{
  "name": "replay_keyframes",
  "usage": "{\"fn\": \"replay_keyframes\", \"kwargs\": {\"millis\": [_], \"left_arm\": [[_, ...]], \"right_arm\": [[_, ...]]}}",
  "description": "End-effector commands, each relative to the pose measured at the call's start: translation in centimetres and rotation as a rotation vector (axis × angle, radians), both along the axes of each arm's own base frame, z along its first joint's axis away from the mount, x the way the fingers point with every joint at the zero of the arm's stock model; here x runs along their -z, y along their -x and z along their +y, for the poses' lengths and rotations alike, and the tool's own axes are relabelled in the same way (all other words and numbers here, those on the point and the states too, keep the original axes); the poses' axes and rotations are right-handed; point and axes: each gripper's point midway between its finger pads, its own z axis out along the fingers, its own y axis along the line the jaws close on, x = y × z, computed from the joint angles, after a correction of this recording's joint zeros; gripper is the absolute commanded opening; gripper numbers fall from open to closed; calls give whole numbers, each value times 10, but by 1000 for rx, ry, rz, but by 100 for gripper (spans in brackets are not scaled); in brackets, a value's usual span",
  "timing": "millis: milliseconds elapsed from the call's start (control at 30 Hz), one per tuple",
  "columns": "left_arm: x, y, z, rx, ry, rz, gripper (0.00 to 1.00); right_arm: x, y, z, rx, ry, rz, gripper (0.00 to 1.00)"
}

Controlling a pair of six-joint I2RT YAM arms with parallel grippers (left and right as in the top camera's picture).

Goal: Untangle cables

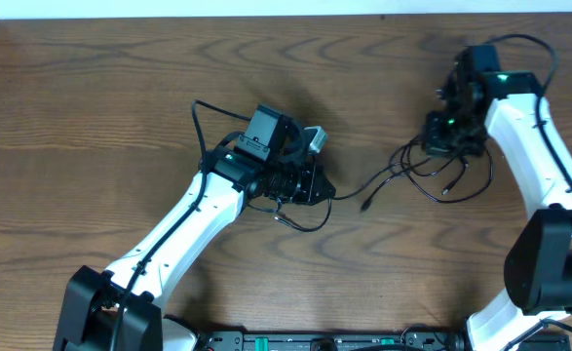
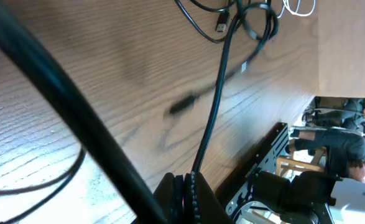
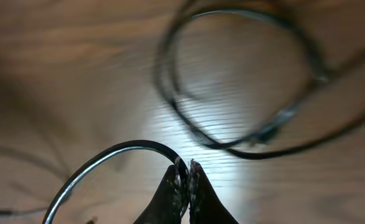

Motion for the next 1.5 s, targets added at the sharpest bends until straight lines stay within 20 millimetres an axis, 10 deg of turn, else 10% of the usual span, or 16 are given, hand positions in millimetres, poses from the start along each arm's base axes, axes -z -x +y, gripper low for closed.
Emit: {"fn": "replay_keyframes", "kwargs": {"millis": [0,133,233,333,1033,1467], "left_arm": [[-7,4,0,27,15,-21,7],[-8,4,0,27,18,-25,7],[-10,0,-2,27,28,-44,7],[-12,-2,-4,26,36,-60,7],[-39,-33,-20,-73,145,-132,8],[-41,-40,-19,-91,138,-167,7]], "right_arm": [[1,0,-55,164,145,6,1],[1,3,-55,132,64,13,1],[-33,10,45,-384,-474,-132,34],[-57,34,84,-581,-670,-177,42],[53,116,130,-870,-392,104,38],[69,131,152,-828,-532,70,1]]}}
